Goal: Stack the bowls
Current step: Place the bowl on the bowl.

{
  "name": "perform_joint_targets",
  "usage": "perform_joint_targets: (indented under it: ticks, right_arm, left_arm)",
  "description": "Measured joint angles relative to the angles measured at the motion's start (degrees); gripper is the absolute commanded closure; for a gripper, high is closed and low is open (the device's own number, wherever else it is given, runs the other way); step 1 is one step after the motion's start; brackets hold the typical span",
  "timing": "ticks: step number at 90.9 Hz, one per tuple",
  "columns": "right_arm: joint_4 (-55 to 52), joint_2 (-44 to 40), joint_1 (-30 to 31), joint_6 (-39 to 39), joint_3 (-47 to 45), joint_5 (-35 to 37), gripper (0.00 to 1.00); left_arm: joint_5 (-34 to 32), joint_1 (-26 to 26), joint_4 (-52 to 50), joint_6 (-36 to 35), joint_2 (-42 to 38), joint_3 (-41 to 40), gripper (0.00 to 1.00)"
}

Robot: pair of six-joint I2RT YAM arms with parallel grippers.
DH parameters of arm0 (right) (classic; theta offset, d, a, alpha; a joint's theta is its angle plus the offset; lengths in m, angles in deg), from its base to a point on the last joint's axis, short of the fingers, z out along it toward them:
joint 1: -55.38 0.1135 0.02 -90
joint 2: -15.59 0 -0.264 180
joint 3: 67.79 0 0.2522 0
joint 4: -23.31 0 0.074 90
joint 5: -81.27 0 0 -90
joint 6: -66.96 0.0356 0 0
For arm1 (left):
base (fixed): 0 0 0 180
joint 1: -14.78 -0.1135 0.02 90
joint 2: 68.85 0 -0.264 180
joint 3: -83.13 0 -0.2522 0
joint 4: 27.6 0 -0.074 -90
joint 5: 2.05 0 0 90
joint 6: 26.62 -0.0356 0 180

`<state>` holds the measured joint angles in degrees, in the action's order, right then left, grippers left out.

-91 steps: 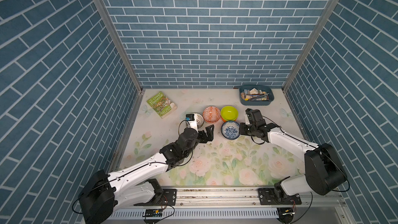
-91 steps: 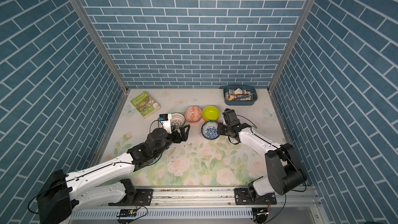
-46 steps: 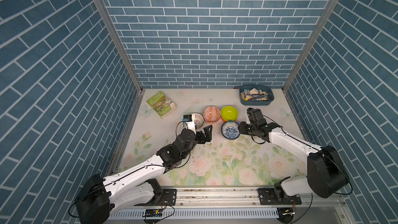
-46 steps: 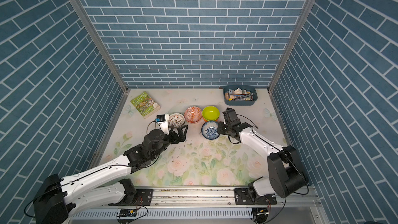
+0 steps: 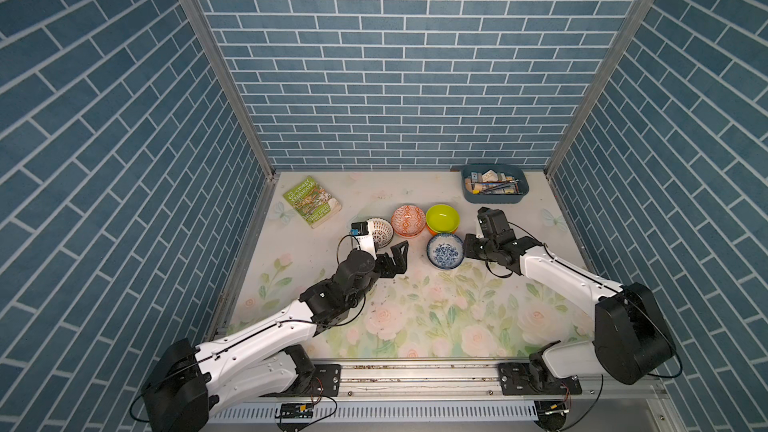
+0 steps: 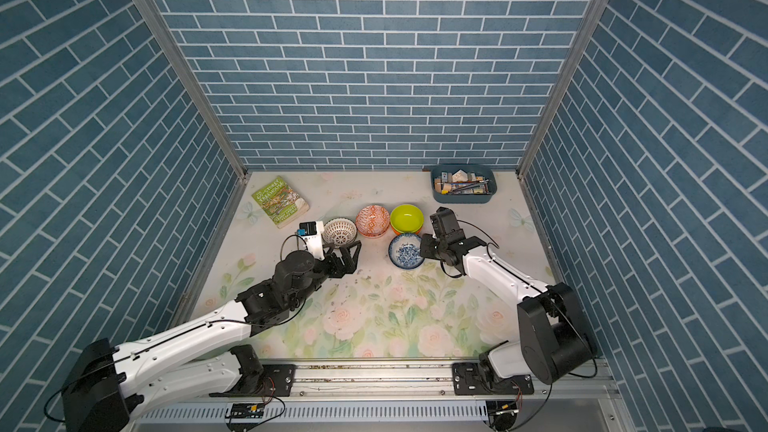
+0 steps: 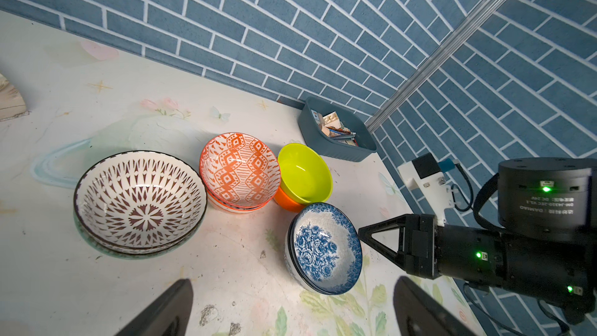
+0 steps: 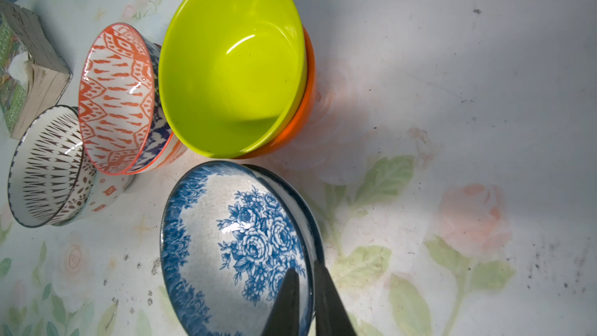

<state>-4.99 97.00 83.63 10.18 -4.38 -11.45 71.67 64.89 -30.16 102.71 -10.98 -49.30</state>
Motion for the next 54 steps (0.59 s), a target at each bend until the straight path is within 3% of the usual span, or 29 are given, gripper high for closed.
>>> perform_joint_targets:
  ticks: [33,54]
  right_arm:
    - [0.3,0.9,0.0,0.0,-0.3,0.0,1.0]
    - [1.2,0.9,0.0,0.0,-1.4,-0.2,1.0]
  left_arm:
    - [0.0,0.0,0.0,0.1,0.0,0.0,0.0]
    - [0.0,0.0,-0.1,0.4,-0.3,-0.4,0.0]
